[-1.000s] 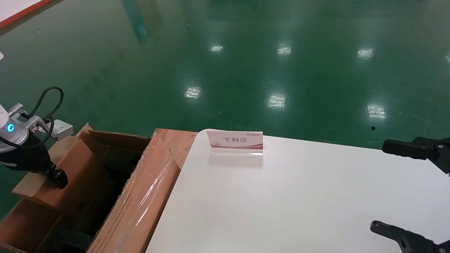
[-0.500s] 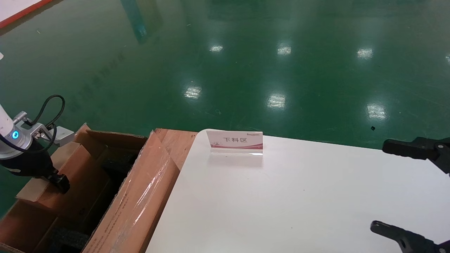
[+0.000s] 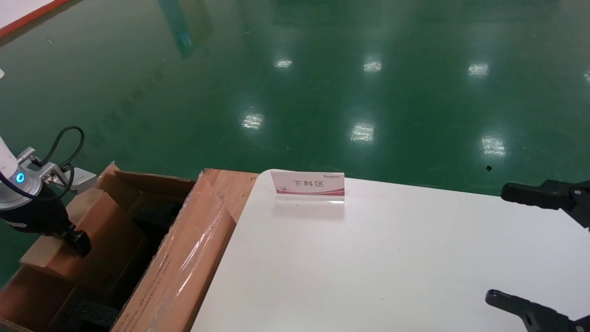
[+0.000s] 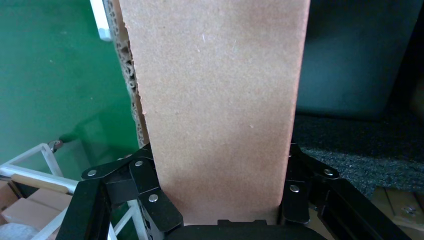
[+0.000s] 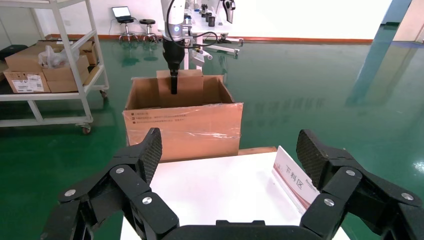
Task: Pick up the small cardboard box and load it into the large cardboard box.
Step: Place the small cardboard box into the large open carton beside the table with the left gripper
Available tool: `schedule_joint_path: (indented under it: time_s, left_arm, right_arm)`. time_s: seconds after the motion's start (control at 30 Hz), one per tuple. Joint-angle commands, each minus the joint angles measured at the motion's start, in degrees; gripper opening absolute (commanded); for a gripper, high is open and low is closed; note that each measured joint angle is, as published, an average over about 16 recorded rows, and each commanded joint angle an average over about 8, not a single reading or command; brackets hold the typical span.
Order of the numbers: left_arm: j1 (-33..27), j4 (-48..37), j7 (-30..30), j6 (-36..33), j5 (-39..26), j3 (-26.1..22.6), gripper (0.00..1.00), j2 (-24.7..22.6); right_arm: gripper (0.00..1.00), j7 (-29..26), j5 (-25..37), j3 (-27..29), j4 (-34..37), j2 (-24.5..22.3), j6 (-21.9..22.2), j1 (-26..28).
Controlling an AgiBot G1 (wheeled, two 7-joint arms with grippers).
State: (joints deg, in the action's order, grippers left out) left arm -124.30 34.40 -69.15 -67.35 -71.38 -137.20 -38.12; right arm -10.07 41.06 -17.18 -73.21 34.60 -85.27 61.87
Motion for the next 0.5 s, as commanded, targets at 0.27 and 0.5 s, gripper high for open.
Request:
schedule_joint_path:
  time_s: [0.27, 0.5]
  left_arm:
    - [-0.27, 0.39, -0.13, 0.0, -0.3, -0.13, 1.0, 0.15]
    - [-0.39, 0.57, -0.17, 0.02, -0.36, -0.15, 1.0, 0.18]
  right_arm:
    - [1.0, 0.0, 0.0, 0.0, 0.0, 0.0, 0.01, 0.0]
    - [1.0, 0.0, 0.0, 0.0, 0.0, 0.0, 0.01, 0.0]
